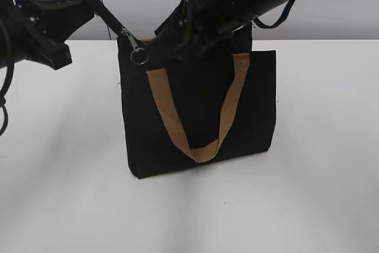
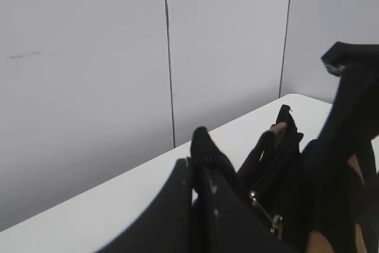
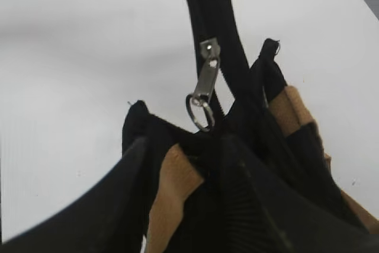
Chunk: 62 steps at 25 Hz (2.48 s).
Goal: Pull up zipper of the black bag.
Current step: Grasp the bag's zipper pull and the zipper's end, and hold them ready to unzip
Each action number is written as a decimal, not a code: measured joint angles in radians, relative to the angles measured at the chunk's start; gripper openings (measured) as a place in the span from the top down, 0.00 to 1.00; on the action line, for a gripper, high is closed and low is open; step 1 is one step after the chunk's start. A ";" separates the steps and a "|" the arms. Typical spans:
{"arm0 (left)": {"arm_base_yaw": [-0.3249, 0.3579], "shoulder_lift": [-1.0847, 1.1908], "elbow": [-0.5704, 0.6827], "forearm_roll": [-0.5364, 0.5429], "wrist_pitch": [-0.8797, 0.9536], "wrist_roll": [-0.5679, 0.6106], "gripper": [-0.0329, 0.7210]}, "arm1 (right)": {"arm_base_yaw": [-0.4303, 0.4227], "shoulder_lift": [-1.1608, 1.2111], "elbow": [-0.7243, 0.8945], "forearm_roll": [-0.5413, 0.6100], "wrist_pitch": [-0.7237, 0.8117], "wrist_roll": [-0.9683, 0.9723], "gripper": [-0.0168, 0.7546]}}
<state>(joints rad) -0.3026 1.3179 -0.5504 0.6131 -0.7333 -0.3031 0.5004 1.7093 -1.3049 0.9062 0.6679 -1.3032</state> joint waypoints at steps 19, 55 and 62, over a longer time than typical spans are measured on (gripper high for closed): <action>0.000 0.000 0.000 0.001 0.000 0.000 0.97 | 0.001 0.131 -0.074 0.062 -0.001 -0.003 0.67; 0.000 -0.003 0.000 -0.009 0.448 -0.003 0.97 | -0.011 0.099 -0.075 -0.056 0.042 0.101 0.98; 0.000 -0.003 0.000 -0.009 0.477 -0.003 0.97 | -0.102 0.096 -0.075 -0.061 0.068 0.190 0.98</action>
<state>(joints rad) -0.3026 1.3147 -0.5504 0.6045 -0.2566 -0.3057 0.3987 1.8052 -1.3801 0.8448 0.7359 -1.1133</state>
